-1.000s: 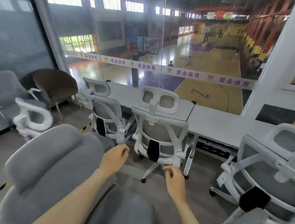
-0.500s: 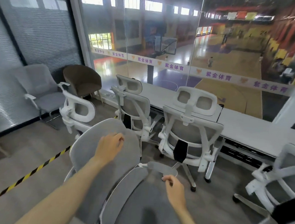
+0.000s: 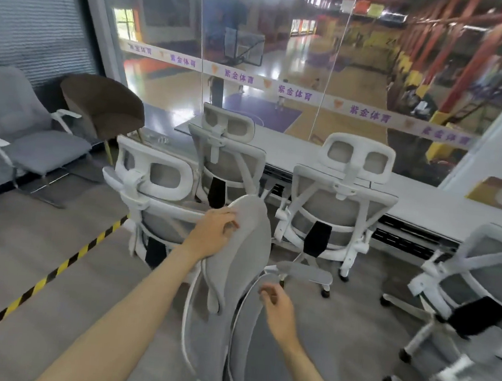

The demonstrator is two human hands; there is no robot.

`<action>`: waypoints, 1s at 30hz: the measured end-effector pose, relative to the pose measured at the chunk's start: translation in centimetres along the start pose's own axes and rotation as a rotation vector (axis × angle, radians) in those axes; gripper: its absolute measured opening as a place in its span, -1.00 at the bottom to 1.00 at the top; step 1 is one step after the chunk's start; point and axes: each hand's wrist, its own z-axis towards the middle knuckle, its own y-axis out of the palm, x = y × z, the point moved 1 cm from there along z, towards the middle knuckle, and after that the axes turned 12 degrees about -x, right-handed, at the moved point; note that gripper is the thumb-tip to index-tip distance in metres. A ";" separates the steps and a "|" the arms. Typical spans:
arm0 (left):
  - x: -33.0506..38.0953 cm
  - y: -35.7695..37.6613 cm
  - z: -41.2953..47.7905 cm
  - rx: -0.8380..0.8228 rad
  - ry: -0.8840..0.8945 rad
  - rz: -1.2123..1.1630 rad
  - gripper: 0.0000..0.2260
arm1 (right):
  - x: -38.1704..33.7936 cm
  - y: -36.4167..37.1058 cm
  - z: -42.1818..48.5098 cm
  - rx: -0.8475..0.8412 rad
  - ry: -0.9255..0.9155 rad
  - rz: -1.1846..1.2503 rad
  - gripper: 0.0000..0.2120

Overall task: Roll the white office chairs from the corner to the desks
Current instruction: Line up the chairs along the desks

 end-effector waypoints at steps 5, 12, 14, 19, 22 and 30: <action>0.0 1.0 0.2 0.007 -0.226 -0.395 -0.53 | -5.0 4.6 -1.2 -0.010 -0.052 0.216 -0.77; 1.4 1.5 -1.7 0.137 -0.348 -0.449 -0.66 | -6.9 8.6 -3.5 -0.069 -0.075 0.259 -0.63; 2.0 1.9 -2.7 0.175 -0.364 -0.463 -0.66 | -7.1 8.7 -5.1 -0.081 -0.062 0.267 -0.59; 5.3 2.6 -5.9 0.324 -0.438 -0.463 -0.67 | -5.9 7.9 -9.7 -0.087 -0.082 0.223 -0.50; 7.5 3.8 -8.0 0.396 -0.489 -0.503 -0.65 | -4.8 7.0 -13.1 -0.023 -0.094 0.194 -0.57; 12.6 6.6 -15.3 0.098 -0.555 -0.303 -0.64 | 0.0 4.2 -23.6 0.236 -0.094 0.203 -0.61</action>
